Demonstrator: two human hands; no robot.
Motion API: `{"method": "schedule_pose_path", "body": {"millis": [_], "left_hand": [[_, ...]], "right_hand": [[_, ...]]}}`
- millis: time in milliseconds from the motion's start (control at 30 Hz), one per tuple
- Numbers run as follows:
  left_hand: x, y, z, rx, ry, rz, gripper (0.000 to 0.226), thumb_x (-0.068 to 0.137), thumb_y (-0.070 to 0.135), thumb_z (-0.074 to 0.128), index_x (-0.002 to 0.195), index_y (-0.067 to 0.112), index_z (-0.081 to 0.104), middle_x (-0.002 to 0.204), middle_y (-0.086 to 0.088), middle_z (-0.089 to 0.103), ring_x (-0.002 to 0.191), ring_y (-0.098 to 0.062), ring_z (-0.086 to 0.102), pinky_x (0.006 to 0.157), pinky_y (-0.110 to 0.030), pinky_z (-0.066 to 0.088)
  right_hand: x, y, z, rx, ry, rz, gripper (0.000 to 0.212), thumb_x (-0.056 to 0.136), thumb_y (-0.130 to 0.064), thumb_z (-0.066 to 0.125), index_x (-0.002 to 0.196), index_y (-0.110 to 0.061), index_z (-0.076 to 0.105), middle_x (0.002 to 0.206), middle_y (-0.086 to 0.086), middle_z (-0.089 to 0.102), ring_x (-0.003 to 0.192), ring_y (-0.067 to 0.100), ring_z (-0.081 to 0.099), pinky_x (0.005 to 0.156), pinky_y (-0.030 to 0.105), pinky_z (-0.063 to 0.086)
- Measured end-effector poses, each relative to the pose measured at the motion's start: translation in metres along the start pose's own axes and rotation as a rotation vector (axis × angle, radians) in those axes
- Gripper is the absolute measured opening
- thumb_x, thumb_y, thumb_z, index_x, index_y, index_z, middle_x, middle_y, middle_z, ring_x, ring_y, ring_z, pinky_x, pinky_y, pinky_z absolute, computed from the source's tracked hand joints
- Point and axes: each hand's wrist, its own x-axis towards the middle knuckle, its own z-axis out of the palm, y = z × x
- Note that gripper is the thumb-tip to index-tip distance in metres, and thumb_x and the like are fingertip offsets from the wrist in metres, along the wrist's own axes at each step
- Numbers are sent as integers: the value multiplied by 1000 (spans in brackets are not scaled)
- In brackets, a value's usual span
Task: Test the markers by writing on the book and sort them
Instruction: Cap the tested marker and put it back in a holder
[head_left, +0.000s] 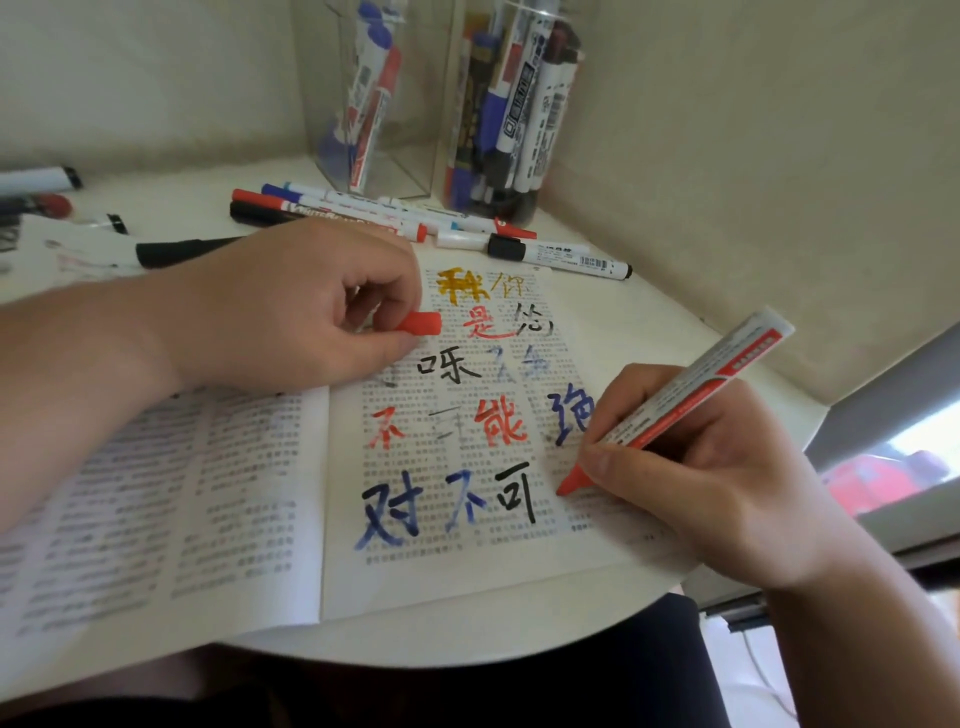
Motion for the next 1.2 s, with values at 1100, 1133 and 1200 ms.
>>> {"method": "schedule_pose_path", "body": {"millis": [1100, 1133, 1200], "left_hand": [[4, -5, 4, -99, 120, -41, 29, 80, 41, 71, 109, 39, 63, 98, 18, 66, 91, -9, 64, 86, -28, 52], [5, -6, 4, -82, 116, -30, 25, 80, 40, 73, 104, 38, 65, 96, 17, 66, 91, -10, 64, 87, -32, 53], [6, -7, 5, -61, 99, -15, 17, 80, 33, 77, 94, 33, 67, 94, 13, 65, 90, -14, 64, 86, -37, 54]], "right_hand": [[0, 2, -5, -89, 140, -18, 10, 77, -14, 70, 72, -7, 67, 68, 17, 70, 60, 44, 59, 49, 46, 45], [0, 2, -6, -94, 130, 1, 10, 76, -14, 69, 71, -6, 67, 65, 17, 68, 55, 39, 57, 46, 39, 40], [2, 2, -8, -105, 134, 16, 10, 74, -14, 68, 69, -5, 66, 60, 13, 66, 48, 24, 52, 44, 26, 36]]}}
